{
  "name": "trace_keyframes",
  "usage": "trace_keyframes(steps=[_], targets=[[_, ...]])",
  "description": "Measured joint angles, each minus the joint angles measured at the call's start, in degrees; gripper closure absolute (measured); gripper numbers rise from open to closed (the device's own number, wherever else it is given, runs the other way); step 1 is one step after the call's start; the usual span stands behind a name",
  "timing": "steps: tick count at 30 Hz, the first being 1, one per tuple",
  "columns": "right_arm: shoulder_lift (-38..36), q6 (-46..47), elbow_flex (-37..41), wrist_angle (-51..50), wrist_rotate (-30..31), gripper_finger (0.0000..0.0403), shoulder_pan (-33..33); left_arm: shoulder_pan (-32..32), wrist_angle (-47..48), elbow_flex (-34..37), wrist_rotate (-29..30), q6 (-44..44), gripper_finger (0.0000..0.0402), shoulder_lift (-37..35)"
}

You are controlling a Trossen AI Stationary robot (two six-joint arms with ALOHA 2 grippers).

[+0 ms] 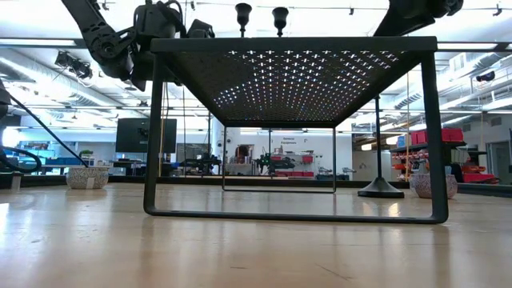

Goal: Pick & Place candle stick holders
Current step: Put the bottom black candle holder on the shelf, then put the black candle holder on the shelf

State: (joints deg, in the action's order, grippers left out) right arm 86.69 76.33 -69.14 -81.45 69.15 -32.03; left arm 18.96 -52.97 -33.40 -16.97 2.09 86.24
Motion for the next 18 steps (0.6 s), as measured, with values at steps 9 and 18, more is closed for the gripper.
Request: trace_keyframes(steps=[9,18], targets=[[0.0,7.1,7.1,0.1,-3.7,0.0278,0.0,2.0,0.2,0.1,0.2,-1.4,0.0213,-0.9],[0.0,18.6,13.5,-2.9,-5.8,0.0244,0.4,4.3,6.5,0.1,-4.7,-1.5,0.0209,-5.7]])
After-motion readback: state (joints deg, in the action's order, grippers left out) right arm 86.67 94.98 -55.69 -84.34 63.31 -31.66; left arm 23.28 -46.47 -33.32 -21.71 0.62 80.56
